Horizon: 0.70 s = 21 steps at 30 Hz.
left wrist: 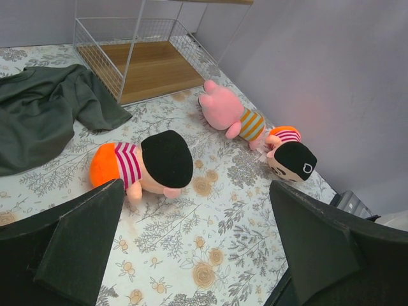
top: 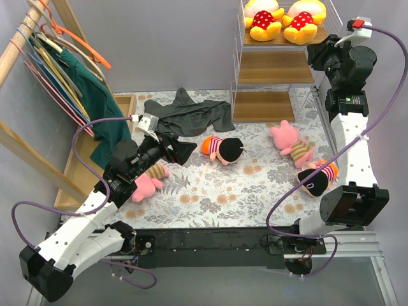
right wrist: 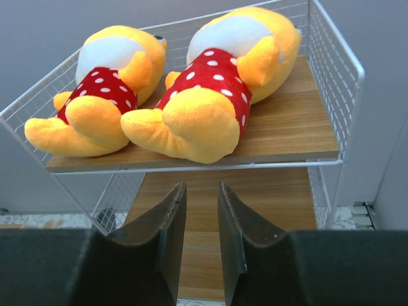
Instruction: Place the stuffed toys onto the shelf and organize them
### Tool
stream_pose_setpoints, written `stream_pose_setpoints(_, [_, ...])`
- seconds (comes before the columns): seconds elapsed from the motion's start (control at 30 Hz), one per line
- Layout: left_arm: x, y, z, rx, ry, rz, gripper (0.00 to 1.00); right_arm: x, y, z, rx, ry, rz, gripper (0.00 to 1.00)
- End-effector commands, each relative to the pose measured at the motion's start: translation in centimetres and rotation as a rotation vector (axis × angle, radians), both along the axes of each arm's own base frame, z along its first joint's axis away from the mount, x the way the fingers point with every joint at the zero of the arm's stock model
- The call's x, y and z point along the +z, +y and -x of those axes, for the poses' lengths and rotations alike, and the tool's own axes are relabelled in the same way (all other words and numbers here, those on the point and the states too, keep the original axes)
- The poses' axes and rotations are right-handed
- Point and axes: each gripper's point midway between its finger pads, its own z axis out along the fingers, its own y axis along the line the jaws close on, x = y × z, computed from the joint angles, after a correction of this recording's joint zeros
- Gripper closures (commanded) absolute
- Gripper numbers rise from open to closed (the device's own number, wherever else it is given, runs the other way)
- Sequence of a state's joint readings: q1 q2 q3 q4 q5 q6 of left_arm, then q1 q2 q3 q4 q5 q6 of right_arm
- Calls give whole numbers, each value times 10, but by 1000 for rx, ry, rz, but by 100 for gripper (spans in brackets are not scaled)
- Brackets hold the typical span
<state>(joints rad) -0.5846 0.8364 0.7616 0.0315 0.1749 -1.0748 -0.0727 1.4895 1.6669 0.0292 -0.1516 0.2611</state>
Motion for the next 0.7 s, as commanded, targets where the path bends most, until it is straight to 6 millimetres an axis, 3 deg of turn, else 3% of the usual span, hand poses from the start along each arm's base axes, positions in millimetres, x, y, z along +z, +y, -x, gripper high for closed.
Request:
stream_pose_setpoints(0.0, [6, 0, 3, -11, -20, 12, 2, 17, 9, 0, 58, -69, -60, 69])
stream_pose_setpoints(0.27, [1, -1, 2, -12, -11, 4, 2, 32, 18, -17, 124, -127, -76, 72])
stream_pose_setpoints(0.4, [0, -2, 1, -9, -8, 3, 2, 27, 9, -34, 75, -109, -84, 73])
stream_pose_setpoints(0.67, [-6, -7, 0, -27, 15, 1, 2, 39, -12, -46, -36, -156, -55, 74])
